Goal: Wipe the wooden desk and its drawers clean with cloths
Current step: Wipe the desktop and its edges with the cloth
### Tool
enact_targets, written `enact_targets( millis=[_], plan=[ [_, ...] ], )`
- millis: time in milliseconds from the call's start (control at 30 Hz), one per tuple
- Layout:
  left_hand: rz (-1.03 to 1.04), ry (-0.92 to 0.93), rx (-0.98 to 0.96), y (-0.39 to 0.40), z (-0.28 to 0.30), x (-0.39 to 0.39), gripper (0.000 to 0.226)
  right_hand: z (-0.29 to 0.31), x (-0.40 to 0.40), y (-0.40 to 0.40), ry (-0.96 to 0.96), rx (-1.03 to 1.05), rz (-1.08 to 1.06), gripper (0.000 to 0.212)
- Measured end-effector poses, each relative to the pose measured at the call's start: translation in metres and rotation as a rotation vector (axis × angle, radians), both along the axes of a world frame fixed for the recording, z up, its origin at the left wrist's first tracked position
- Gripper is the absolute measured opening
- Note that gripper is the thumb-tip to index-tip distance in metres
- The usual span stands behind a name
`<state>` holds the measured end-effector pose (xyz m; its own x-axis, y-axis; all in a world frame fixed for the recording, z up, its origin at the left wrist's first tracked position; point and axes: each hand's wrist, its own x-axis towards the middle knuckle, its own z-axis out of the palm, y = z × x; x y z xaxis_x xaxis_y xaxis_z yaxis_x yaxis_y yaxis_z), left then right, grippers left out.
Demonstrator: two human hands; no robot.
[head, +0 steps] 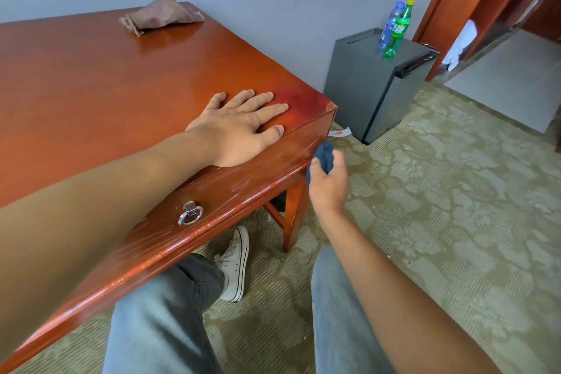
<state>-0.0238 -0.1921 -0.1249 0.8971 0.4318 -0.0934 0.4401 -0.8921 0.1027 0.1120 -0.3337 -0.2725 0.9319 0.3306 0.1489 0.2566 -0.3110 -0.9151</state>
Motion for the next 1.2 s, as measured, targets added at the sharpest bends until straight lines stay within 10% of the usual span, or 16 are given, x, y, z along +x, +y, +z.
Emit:
enact_targets(
  millis=[200,433,667,933,1200],
  plan=[
    [0.006,-0.013,0.002,0.0,-0.003,-0.001,0.061,-0.005,-0.044,-0.02,-0.343,-0.145,0.345,0.009],
    [0.006,-0.028,-0.006,0.0,-0.002,-0.001,0.061,0.0,0.016,-0.021,-0.182,-0.306,0.03,0.024],
    [0.003,-0.03,-0.001,-0.001,-0.002,0.0,0.06,-0.014,-0.056,-0.026,-0.498,-0.179,0.288,0.016],
    [-0.007,-0.031,-0.029,0.002,-0.002,-0.002,0.055,0.049,0.036,-0.024,-0.182,0.009,0.039,0.031],
    [-0.002,-0.018,-0.025,0.003,-0.003,0.0,0.057,0.03,-0.05,-0.004,-0.419,0.089,0.334,0.019]
  ],
)
